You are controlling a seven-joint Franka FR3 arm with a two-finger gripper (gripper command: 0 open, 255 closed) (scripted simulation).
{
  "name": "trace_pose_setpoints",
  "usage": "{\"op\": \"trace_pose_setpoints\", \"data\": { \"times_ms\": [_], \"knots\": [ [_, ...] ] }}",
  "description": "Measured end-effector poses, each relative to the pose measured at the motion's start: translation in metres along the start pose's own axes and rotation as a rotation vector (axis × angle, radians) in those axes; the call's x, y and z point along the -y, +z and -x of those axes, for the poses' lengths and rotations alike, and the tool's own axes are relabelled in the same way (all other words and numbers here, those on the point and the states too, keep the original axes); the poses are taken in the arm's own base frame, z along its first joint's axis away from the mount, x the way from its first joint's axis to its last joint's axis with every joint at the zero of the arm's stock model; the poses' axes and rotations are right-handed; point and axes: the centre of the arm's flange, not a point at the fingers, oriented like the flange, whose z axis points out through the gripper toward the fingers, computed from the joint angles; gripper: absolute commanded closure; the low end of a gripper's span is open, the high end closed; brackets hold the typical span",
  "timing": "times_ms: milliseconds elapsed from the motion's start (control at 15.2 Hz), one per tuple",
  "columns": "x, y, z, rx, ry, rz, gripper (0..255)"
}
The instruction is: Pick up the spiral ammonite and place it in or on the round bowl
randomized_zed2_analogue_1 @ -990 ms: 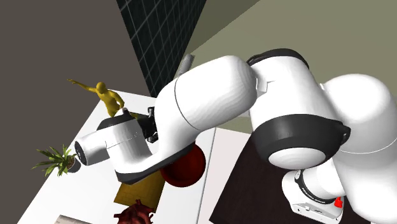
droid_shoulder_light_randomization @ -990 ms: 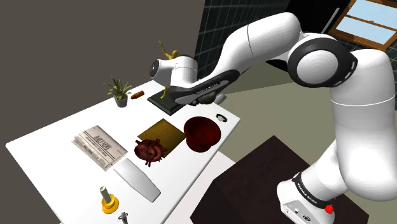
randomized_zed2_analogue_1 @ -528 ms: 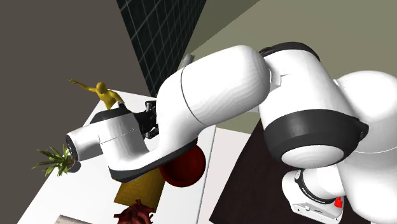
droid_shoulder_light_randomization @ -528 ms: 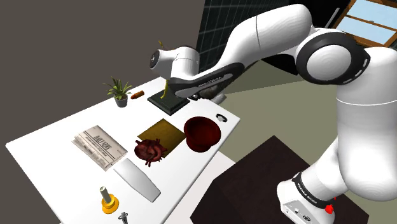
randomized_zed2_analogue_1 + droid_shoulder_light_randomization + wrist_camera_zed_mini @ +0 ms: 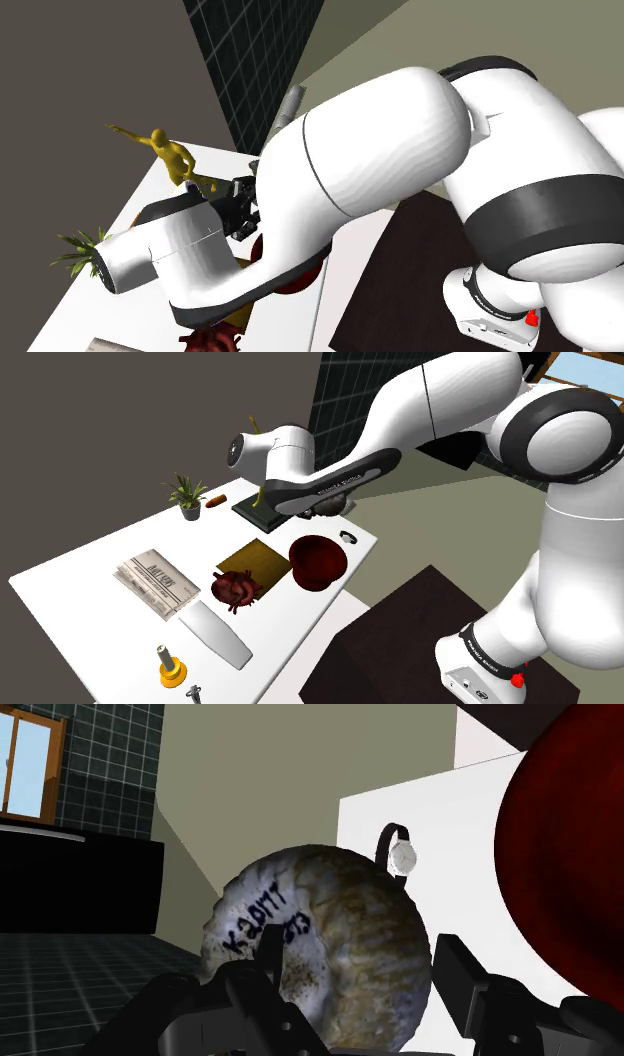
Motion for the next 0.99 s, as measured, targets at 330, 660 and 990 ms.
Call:
{"op": "trace_pose_setpoints", "data": {
  "times_ms": [330, 660, 990],
  "knots": [
    [0.033, -0.028, 0.049, 0.0, 0.0, 0.0, 255],
    [0.063, -0.061, 0.096, 0.0, 0.0, 0.0, 255],
    [0.09, -0.064, 0.111, 0.0, 0.0, 0.001, 255]
  ]
}}
